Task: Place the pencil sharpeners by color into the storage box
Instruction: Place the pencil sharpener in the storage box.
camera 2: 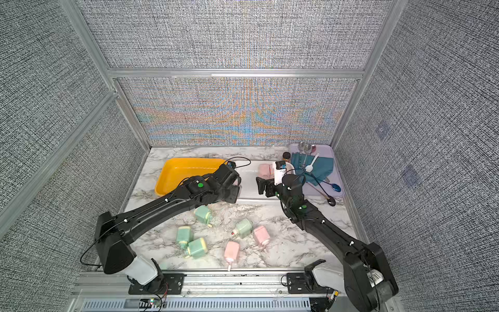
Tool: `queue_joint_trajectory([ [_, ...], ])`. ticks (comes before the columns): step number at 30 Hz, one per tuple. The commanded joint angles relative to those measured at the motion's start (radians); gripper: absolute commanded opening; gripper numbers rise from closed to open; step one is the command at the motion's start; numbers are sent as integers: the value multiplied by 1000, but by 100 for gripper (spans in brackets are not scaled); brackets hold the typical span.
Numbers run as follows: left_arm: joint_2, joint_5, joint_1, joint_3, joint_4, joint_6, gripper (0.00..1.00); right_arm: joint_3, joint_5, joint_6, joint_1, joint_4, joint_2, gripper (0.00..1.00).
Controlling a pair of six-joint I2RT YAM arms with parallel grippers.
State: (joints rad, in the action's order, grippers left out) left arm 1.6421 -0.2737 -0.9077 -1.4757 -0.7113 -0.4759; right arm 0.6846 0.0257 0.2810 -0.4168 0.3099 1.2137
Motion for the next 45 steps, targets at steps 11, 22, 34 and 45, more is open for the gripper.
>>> queue_joint_trajectory([
  [11, 267, 2, 55, -318, 14, -59, 0, -5, -41, 239, 62, -14, -50, 99],
  [22, 496, -10, 89, -524, -43, -92, 0, -35, 2, 250, 79, -56, -91, 99],
  [34, 647, 87, 143, -654, -41, -206, 0, -54, -58, 240, 78, -118, -110, 99],
  [45, 734, 177, 163, -704, 0, -213, 0, -13, 23, 172, 73, -162, -67, 99],
])
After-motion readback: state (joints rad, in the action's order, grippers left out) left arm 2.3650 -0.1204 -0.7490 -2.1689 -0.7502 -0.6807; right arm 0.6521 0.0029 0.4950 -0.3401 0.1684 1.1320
